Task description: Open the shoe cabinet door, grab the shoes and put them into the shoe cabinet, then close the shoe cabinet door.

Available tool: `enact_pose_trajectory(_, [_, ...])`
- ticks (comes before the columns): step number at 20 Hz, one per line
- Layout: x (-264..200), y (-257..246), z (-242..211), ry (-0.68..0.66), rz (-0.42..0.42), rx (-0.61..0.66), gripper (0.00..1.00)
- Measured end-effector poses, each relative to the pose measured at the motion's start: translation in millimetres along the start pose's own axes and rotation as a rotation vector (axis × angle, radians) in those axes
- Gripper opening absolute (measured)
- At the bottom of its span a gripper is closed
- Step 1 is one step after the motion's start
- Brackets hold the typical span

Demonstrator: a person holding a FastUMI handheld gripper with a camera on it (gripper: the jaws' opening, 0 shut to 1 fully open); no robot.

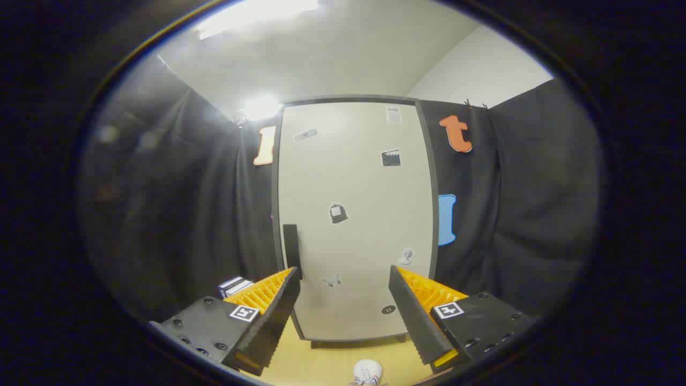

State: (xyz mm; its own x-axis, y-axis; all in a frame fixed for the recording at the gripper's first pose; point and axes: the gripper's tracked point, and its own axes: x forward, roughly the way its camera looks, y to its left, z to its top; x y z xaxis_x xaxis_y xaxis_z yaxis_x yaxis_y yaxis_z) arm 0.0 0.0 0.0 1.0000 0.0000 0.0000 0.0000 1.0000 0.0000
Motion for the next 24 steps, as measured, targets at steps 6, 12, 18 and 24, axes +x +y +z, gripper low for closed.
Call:
enact_pose_trajectory(6, [3, -2, 10, -0.037, -0.008, -0.009, 1.00])
enact_pose_trajectory(12, [8, -4, 8, -0.030, -0.006, -0.014, 1.00])
enact_pose_trajectory(18, [11, -7, 6, -0.023, -0.013, -0.020, 1.00])
enact_pose_trajectory(24, [13, -11, -19, 0.022, -0.016, -0.028, 1.00])
